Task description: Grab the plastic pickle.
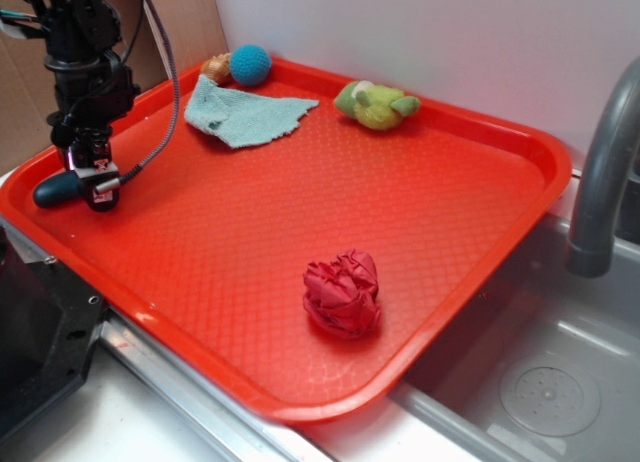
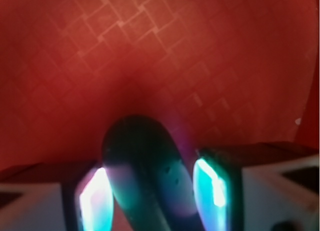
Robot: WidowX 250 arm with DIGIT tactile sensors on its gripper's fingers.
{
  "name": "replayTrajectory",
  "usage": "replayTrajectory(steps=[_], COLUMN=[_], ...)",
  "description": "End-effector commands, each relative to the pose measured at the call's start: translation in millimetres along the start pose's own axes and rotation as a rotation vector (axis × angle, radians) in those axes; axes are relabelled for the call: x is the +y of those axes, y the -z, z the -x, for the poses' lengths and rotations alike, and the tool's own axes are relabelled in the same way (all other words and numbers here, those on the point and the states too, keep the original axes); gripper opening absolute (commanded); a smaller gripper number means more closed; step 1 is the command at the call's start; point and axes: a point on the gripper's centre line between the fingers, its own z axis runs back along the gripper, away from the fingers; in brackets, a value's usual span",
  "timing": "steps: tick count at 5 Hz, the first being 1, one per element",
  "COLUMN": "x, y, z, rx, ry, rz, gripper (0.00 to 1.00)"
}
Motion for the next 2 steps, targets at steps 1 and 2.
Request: replayTrajectory(steps=[1,2], x=[-38,-78], y=[-68,-121], z=[16,10], rx=[-0.159,-0.39], ry=[-0.167,-0.425], rz=[-0.132,-0.055], gripper=[0.0,0.0])
